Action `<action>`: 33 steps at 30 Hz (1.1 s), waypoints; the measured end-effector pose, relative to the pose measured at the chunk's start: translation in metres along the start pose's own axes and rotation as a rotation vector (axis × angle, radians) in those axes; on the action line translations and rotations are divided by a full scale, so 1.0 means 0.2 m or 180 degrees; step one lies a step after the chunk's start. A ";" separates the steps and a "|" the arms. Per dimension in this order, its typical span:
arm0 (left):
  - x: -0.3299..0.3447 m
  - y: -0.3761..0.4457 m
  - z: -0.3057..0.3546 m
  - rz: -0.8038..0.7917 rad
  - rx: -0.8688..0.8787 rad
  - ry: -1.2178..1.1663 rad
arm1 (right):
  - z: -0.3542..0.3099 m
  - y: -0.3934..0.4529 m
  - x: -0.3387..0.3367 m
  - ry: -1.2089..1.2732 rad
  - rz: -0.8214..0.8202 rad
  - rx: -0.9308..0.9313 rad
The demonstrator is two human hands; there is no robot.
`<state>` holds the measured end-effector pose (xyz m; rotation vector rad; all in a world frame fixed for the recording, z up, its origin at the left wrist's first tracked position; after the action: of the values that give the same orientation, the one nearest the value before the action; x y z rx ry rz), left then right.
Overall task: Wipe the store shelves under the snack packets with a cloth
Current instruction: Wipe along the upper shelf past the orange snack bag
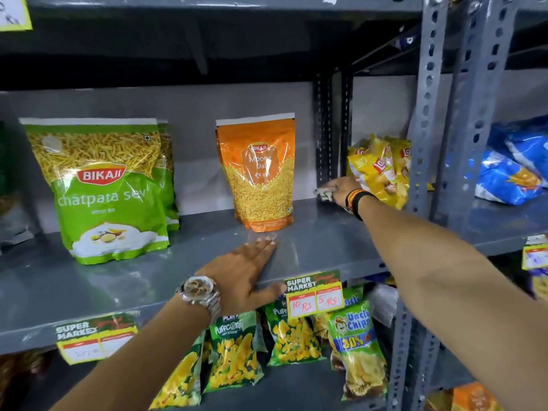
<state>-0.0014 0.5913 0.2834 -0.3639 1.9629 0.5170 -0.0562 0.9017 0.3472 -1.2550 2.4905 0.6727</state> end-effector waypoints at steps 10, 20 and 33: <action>0.01 0.00 0.00 -0.0020 -0.0052 -0.0006 | 0.08 0.09 0.11 -0.0232 -0.0557 0.0131; 0.01 0.00 0.00 -0.0039 0.0017 -0.0006 | 0.04 -0.36 -0.02 -0.0091 -0.0416 0.0112; -0.04 -0.17 -0.09 -0.0073 0.0052 0.0033 | -0.37 -0.91 -0.13 0.0149 -0.0184 -0.0216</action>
<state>0.0042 0.5523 0.2911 -0.3792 1.9695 0.4851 0.1042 0.7865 0.3700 -1.3766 2.4770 0.7272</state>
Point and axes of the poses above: each hand's wrist, its own y-axis towards the middle knuckle, its own x-axis out of the palm, z = x × y, the point moved 7 cm from there along y, towards the middle knuckle, and after that the axes turned 15 degrees about y, right-handed, at the moved point
